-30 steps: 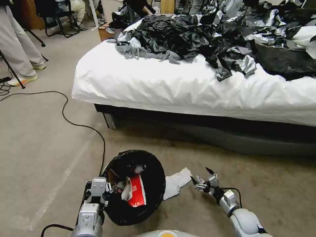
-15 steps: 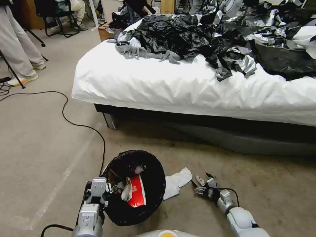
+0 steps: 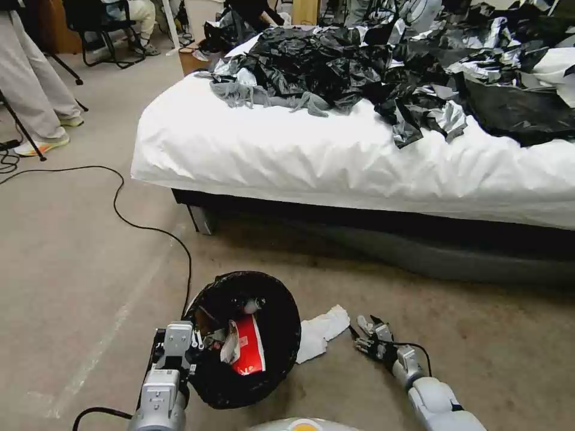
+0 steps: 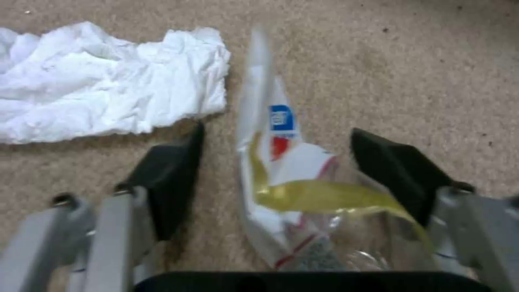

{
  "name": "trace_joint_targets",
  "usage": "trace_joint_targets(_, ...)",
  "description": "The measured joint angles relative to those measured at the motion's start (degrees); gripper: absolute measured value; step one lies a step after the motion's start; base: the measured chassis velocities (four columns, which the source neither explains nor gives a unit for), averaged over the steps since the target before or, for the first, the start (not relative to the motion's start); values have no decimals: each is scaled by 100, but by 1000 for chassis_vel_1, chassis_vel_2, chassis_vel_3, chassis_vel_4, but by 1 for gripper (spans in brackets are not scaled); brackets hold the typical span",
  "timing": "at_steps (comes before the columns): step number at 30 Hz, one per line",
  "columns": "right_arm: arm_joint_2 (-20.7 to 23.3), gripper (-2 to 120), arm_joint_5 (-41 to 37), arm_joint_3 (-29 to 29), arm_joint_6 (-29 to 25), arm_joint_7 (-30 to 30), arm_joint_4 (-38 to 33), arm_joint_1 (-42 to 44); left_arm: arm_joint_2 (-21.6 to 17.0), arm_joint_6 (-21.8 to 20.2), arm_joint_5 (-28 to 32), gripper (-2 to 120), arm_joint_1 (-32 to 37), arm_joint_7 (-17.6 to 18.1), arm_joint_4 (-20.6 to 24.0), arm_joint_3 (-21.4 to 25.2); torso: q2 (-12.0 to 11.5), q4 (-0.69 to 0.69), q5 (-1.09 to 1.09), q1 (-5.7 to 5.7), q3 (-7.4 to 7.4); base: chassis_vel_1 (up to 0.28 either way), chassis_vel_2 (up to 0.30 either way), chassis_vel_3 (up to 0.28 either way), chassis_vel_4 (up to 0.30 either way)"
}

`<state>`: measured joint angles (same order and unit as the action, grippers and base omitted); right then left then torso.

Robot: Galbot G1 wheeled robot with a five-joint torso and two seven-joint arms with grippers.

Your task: Pick up the trash bin, then pick up the garbage from the floor and place it into the trash bin.

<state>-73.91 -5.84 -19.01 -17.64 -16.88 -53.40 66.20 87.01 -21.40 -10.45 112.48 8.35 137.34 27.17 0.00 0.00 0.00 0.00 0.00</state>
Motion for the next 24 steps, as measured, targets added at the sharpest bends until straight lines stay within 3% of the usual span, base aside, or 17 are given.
trace_joint_targets(9,-15,28,-29,1,41,88,-171,80,-10,0,6,0,4,-3,-1,19,0,-1,0,0,0,0,0,0,0)
trace_joint_targets(16,-17,7,-54,-9,51,105,-255,117,-1,2,-3,0,6,-5,-1,-2,0,-1,0,0,0,0,0,0,0)
trace_joint_targets(19,-17,0,-67,-13,53,129,-280,123,-2,3,-4,0,7,-5,3,-6,0,0,-1,0,0,0,0,0,0)
trace_joint_targets(24,-17,0,-123,13,48,248,-406,169,-3,5,-5,0,9,-5,12,-6,0,0,0,0,0,0,0,0,0)
